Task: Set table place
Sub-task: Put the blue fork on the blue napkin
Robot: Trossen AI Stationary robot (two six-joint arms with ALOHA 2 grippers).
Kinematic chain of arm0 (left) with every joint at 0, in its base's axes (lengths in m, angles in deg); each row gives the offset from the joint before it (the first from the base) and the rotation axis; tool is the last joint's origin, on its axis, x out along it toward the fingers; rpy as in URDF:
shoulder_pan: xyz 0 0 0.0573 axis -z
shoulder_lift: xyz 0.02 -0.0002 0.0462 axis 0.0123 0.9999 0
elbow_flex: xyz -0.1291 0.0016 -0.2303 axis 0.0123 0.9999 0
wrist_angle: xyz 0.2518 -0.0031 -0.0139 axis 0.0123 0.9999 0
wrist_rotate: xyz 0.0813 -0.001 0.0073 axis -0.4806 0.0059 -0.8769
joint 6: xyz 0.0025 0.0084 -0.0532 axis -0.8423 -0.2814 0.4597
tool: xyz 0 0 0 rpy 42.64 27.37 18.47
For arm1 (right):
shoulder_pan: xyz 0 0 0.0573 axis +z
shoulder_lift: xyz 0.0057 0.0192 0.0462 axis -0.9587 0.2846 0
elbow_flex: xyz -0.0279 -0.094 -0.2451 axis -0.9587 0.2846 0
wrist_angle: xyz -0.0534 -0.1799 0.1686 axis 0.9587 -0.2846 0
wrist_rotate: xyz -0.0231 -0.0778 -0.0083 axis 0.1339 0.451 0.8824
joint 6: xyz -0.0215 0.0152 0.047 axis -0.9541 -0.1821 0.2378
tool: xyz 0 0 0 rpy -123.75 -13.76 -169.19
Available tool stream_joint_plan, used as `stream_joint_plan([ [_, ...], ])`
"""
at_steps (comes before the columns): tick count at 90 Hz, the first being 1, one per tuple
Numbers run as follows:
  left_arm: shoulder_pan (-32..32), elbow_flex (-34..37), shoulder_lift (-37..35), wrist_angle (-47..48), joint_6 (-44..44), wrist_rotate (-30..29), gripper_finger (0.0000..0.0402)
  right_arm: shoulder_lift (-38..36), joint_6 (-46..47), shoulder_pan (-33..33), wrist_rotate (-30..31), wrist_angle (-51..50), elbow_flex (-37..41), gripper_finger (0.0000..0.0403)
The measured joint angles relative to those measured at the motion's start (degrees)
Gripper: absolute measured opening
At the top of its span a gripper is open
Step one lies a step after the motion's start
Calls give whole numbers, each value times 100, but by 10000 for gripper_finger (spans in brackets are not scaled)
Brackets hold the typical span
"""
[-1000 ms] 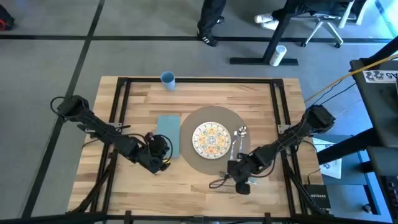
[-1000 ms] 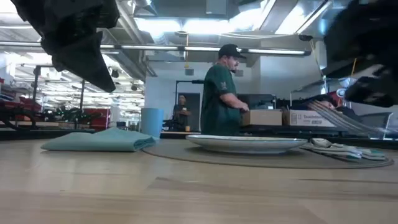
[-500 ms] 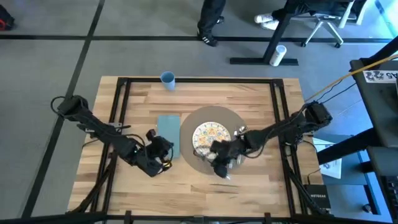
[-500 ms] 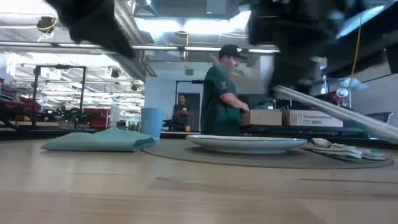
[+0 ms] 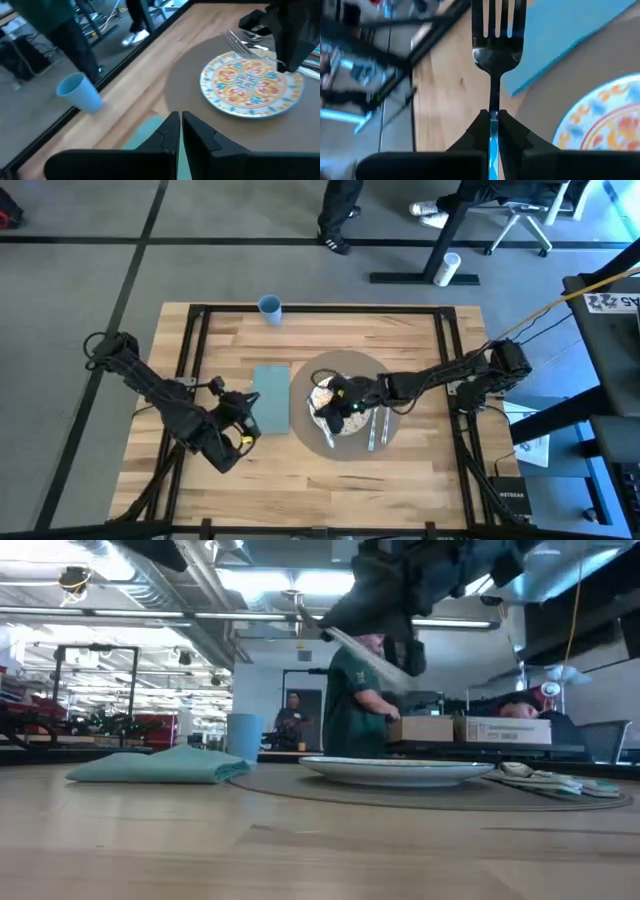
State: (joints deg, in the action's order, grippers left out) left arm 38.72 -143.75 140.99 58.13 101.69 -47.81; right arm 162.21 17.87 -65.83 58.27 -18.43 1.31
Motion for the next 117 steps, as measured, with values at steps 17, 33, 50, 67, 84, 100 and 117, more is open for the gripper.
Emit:
stream_joint_plan([
  [17,0,2,-1,184,389,0,4,468,552,-198,37,1034,-7,1],
  [33,0,2,-1,179,403,1,4,1153,1046,-365,41,1985,-162,1],
  [50,2,4,-1,198,429,2,4,1849,1053,-586,182,2109,-1123,1],
  [67,8,4,-1,288,541,58,4,2526,1020,-767,183,1271,-2331,1],
  [84,63,4,-1,299,562,123,4,3241,1368,-815,198,625,-3141,1],
  [100,134,4,-1,314,643,134,4,3685,1963,-847,331,529,-3262,1],
  [117,160,7,-1,318,645,140,4,3848,2108,-887,389,386,-3255,1],
])
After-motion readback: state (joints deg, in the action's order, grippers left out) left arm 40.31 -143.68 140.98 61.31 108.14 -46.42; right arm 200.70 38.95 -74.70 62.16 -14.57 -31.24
